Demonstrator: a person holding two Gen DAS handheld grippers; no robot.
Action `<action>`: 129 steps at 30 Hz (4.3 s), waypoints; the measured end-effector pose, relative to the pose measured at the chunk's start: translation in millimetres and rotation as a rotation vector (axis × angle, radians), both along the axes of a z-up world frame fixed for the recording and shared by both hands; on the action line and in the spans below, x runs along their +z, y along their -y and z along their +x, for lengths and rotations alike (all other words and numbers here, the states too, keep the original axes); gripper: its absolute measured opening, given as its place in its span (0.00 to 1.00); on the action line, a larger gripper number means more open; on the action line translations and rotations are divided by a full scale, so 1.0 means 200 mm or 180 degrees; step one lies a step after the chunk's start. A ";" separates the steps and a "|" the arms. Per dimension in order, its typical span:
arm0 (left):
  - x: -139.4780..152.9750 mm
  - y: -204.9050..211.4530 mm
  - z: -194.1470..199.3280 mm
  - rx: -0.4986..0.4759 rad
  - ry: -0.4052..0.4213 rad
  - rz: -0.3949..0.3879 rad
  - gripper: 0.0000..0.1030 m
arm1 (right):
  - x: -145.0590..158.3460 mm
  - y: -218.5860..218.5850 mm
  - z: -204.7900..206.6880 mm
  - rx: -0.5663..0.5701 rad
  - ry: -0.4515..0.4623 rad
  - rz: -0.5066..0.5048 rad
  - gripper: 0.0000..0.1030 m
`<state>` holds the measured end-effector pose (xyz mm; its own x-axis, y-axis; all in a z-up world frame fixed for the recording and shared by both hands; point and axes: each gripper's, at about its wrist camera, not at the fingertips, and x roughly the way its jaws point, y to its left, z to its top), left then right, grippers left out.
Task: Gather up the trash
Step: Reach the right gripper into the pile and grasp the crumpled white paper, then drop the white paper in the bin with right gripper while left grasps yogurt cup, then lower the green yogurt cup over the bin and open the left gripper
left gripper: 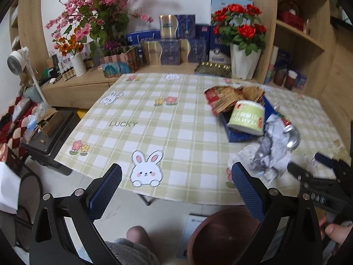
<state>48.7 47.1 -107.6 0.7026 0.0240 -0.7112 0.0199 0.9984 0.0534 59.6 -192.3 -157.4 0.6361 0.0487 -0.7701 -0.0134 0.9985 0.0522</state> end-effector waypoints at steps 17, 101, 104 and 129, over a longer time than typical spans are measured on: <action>-0.10 -0.06 0.05 -0.0118 -0.0234 -0.0104 0.94 | -0.23 -0.16 0.23 0.0098 -0.0067 0.0031 0.94; -0.27 0.55 0.85 -0.1007 -0.0662 -0.0326 0.92 | 0.07 0.32 -0.21 0.0124 0.0391 0.0361 0.05; -0.30 0.54 0.89 -0.0983 -0.0740 -0.0432 0.85 | 0.05 0.37 -0.21 0.0039 0.0325 0.0395 0.05; -0.32 0.47 0.05 -0.1874 -0.1183 -0.0624 0.27 | 0.22 0.35 -0.29 -0.0033 0.0490 0.0389 0.88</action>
